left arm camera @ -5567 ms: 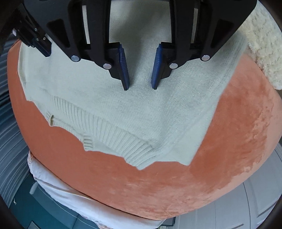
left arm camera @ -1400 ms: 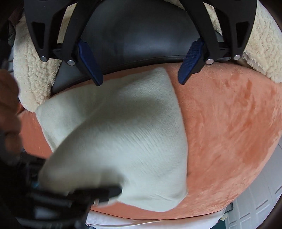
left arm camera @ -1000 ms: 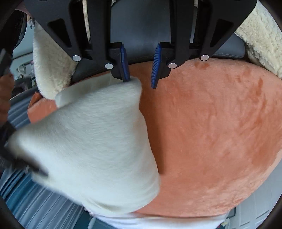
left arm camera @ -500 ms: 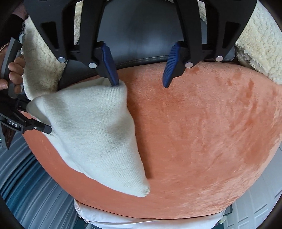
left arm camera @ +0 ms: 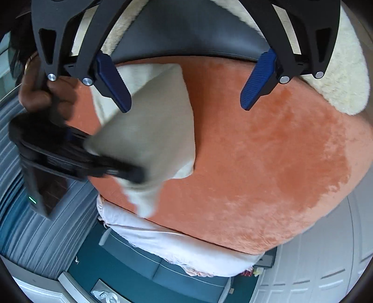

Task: Fold small clothes

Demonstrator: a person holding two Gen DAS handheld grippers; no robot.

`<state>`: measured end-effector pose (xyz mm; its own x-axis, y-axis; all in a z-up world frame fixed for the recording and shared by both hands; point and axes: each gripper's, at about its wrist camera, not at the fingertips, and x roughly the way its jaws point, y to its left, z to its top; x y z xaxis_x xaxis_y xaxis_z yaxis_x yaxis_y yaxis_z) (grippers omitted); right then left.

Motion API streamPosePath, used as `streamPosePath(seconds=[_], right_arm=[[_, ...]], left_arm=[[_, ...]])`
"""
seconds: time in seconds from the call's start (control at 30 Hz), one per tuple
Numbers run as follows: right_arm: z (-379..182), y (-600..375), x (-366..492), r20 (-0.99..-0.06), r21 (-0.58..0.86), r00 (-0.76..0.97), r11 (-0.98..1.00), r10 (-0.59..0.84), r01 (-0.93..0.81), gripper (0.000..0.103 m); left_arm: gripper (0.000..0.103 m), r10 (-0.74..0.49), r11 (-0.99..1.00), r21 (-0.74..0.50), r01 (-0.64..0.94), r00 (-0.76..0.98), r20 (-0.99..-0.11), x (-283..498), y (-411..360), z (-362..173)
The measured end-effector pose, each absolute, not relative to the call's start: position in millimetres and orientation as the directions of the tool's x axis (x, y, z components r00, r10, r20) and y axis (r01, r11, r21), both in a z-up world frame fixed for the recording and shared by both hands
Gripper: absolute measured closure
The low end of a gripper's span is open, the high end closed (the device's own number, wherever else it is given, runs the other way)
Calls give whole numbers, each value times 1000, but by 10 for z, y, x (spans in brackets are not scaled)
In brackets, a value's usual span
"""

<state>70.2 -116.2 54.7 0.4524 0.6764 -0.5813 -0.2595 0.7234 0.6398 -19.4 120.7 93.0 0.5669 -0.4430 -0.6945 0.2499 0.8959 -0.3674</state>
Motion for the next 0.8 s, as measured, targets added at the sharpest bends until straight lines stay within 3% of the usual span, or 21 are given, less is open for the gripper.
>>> streamPosePath(seconds=[0.13, 0.23, 0.27, 0.47, 0.5, 0.57, 0.63, 0.67, 0.7, 0.73, 0.77, 0.8], right_arm=[[297, -714, 919, -631, 673, 309, 700, 712, -240, 76], [443, -1006, 711, -490, 742, 375, 603, 787, -294, 61], [467, -1165, 637, -485, 737, 413, 614, 771, -282, 54], [153, -2625, 151, -716, 524, 595, 844, 364, 115, 49], [20, -2893, 33, -767, 460, 587, 861, 260, 219, 45], [-215, -3223, -122, -832, 353, 542, 867, 119, 351, 44], [-442, -3399, -128, -864, 331, 494, 851, 98, 409, 44], [-556, -3469, -131, -869, 344, 483, 836, 111, 427, 44], [-635, -3504, -120, -864, 369, 486, 824, 133, 430, 44], [-687, -3505, -103, -858, 392, 489, 817, 158, 423, 45], [-695, -3467, -70, -854, 406, 489, 817, 179, 410, 60], [-698, -3423, -20, -863, 374, 480, 838, 158, 398, 85]], left_arm=[[8, -402, 912, -370, 175, 555, -728, -185, 1443, 742], [8, -383, 916, -388, 105, 519, -764, -92, 1517, 506], [8, -394, 909, -408, 89, 507, -766, -44, 1519, 440], [7, -337, 919, -393, -24, 470, -816, 254, 1517, 121], [8, -311, 923, -379, -61, 459, -832, 325, 1524, 55], [8, -263, 924, -356, -138, 445, -856, 384, 1568, -92], [8, -211, 917, -332, -220, 439, -873, 435, 1627, -200], [12, -197, 912, -325, -250, 428, -882, 472, 1662, -263], [36, -207, 906, -334, -259, 416, -885, 507, 1689, -326], [48, -244, 898, -361, -250, 400, -884, 578, 1710, -394], [64, -269, 894, -379, -239, 391, -880, 614, 1707, -410], [81, -273, 895, -385, -226, 408, -871, 615, 1695, -348]])
